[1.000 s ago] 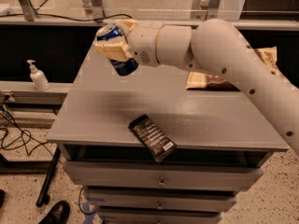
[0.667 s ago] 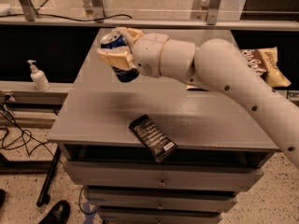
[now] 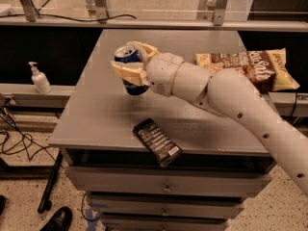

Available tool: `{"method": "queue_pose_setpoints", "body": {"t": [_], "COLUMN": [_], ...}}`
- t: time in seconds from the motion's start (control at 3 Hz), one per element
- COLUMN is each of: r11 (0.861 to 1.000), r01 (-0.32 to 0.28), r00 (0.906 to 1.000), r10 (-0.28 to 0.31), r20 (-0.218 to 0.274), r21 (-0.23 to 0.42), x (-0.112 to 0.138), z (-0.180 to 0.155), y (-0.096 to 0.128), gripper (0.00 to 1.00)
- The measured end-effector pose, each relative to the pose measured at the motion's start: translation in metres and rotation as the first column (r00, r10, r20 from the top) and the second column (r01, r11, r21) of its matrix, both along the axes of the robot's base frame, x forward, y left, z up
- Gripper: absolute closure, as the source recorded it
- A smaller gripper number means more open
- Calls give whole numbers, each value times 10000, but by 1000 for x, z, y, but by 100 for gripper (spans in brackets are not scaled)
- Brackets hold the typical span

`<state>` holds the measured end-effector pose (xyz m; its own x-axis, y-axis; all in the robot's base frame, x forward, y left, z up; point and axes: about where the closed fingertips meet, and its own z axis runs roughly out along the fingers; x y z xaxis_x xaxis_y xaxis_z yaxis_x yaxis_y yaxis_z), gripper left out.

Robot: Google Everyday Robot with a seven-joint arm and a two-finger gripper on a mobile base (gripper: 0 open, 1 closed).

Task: Place pepsi can upright

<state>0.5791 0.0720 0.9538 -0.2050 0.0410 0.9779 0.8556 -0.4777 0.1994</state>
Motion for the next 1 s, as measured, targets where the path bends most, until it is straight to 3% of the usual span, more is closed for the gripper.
{"method": "queue_pose_setpoints", "body": {"t": [1.0], "r11": [9941], "r01": [525], "r00": [9976], "r10": [-480], "r20": [-490], "r21": [953], "x": [-3], "z": [-25], "y": [-38], "gripper": [100]}}
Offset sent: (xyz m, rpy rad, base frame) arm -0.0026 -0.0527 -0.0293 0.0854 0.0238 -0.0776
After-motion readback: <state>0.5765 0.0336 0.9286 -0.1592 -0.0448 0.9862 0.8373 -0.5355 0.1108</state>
